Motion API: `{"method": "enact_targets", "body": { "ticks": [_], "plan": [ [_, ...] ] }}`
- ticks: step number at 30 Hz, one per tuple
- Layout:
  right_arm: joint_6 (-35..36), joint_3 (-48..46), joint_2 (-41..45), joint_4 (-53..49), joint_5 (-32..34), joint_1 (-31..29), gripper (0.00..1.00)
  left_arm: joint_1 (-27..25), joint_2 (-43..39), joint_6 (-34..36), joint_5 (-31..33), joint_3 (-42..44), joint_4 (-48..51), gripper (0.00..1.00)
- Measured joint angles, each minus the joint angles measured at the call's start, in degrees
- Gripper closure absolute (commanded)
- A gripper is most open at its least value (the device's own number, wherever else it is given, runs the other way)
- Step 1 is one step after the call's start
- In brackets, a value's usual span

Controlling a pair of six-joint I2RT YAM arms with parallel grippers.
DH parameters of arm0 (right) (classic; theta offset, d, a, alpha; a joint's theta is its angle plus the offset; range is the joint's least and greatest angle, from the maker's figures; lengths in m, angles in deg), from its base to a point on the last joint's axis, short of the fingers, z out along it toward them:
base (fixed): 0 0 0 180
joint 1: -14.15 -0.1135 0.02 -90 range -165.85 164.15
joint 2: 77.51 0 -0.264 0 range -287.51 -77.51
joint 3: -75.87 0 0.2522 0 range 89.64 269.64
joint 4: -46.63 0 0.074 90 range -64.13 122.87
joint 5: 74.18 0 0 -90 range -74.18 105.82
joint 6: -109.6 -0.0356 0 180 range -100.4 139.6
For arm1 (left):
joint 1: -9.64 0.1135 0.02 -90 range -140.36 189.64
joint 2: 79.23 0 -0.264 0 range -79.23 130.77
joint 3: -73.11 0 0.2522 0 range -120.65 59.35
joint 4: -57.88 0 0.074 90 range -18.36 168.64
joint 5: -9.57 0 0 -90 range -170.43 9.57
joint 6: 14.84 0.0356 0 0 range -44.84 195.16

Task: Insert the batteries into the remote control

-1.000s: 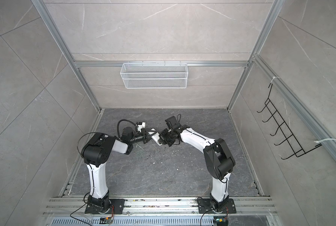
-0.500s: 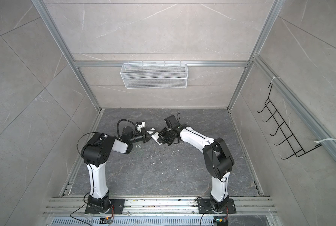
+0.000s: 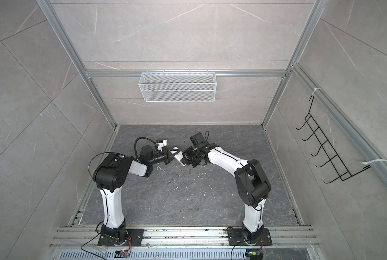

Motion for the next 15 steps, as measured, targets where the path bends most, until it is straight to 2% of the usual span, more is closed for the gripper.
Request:
{"method": "enact_targets", "body": {
  "ticks": [15],
  "plan": [
    [-3.6,-1.6,1.4,5.4,-2.5,0.0,0.92,0.2,0.0,-1.1,-0.5,-0.4,-1.3,1.00]
  ]
}}
